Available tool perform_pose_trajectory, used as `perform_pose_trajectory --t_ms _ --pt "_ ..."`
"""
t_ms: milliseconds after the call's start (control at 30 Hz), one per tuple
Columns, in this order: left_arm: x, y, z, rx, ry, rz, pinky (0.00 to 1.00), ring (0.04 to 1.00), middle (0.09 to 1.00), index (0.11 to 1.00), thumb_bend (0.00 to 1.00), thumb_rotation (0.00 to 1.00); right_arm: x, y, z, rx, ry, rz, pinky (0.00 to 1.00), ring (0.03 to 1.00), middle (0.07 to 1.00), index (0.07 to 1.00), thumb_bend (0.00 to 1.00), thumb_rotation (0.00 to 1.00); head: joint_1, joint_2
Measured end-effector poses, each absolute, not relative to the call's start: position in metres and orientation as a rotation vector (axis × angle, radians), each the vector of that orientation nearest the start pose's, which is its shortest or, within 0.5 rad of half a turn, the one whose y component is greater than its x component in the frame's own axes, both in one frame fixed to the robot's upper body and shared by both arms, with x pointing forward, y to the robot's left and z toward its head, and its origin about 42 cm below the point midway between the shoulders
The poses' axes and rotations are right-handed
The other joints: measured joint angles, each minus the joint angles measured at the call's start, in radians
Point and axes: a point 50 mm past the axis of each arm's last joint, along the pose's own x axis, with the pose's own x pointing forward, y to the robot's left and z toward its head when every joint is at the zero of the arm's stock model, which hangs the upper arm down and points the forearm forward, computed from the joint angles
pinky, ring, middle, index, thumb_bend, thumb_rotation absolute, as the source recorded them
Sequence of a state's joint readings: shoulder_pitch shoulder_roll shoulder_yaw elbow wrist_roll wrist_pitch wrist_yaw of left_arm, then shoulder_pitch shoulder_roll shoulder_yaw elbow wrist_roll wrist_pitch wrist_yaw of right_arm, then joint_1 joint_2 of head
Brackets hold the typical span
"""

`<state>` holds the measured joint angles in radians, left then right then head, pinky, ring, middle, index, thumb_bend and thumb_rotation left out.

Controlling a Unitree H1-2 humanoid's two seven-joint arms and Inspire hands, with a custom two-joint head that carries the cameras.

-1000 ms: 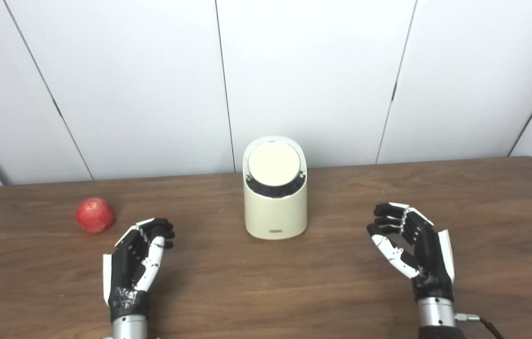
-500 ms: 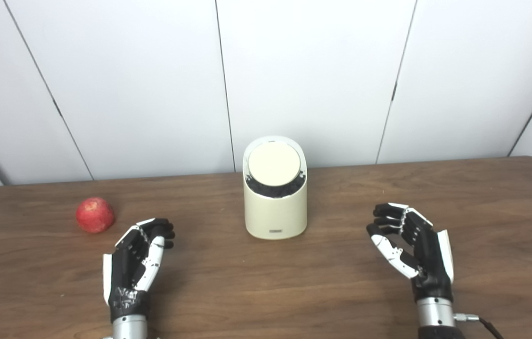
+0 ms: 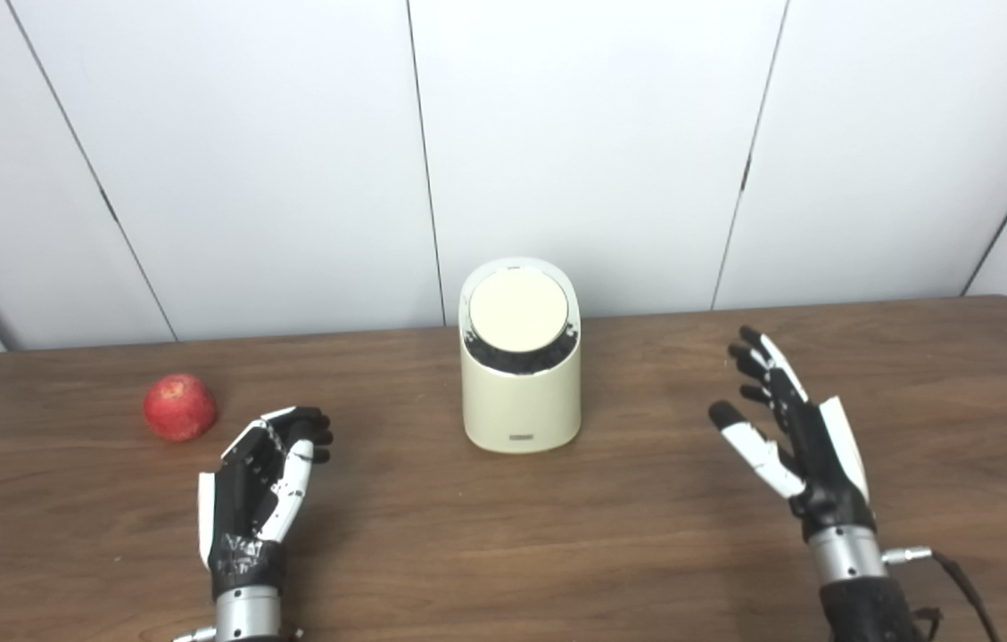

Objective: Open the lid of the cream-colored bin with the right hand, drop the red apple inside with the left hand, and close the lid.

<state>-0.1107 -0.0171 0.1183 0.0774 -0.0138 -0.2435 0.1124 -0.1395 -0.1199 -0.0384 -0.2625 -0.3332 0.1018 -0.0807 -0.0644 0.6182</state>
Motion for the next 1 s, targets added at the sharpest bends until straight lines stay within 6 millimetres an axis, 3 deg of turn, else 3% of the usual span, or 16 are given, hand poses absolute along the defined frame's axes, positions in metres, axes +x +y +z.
perform_pose_trajectory --t_ms 133,267,467,533,633,700,800,1000 --pt "0.321 0.232 0.122 -0.047 -0.276 0.198 0.55 0.593 0.611 0.593 0.28 0.33 0.324 -0.238 0.264 -0.423 -0.402 -0.155 0.96 0.999 1.000 0.989 0.82 0.94 -0.006 -0.008" --pt "0.322 0.231 0.122 -0.051 -0.278 0.198 0.56 0.594 0.611 0.594 0.28 0.33 0.330 -0.233 0.302 -0.502 -0.427 -0.165 0.99 1.000 1.000 0.991 0.82 0.96 -0.009 -0.015" --pt "0.325 0.232 0.122 -0.046 -0.276 0.201 0.55 0.596 0.612 0.595 0.27 0.32 0.342 -0.223 0.330 -0.549 -0.446 -0.148 0.87 0.968 0.989 0.999 0.91 0.80 -0.009 -0.023" --pt "0.325 0.232 0.122 -0.046 -0.276 0.200 0.55 0.597 0.613 0.597 0.27 0.32 0.347 -0.216 0.341 -0.555 -0.474 -0.120 0.75 0.960 0.998 1.000 0.91 0.74 -0.008 -0.025" --pt "0.326 0.232 0.122 -0.047 -0.275 0.202 0.54 0.596 0.609 0.593 0.27 0.31 0.358 -0.203 0.358 -0.565 -0.505 -0.089 0.74 0.924 0.985 1.000 0.92 0.65 -0.006 -0.026" --pt "0.327 0.231 0.122 -0.047 -0.275 0.204 0.54 0.598 0.608 0.592 0.27 0.31 0.365 -0.195 0.363 -0.576 -0.505 -0.081 0.75 0.921 0.985 1.000 0.94 0.61 -0.008 -0.028" --pt "0.327 0.231 0.122 -0.042 -0.275 0.212 0.54 0.598 0.609 0.594 0.26 0.30 0.377 -0.183 0.361 -0.622 -0.471 -0.070 0.66 0.861 0.977 0.998 0.98 0.59 -0.008 -0.028" --pt "0.329 0.230 0.122 -0.042 -0.274 0.217 0.54 0.600 0.610 0.596 0.26 0.30 0.394 -0.173 0.346 -0.698 -0.396 -0.058 0.80 0.933 0.993 1.000 0.97 0.57 -0.002 -0.029"
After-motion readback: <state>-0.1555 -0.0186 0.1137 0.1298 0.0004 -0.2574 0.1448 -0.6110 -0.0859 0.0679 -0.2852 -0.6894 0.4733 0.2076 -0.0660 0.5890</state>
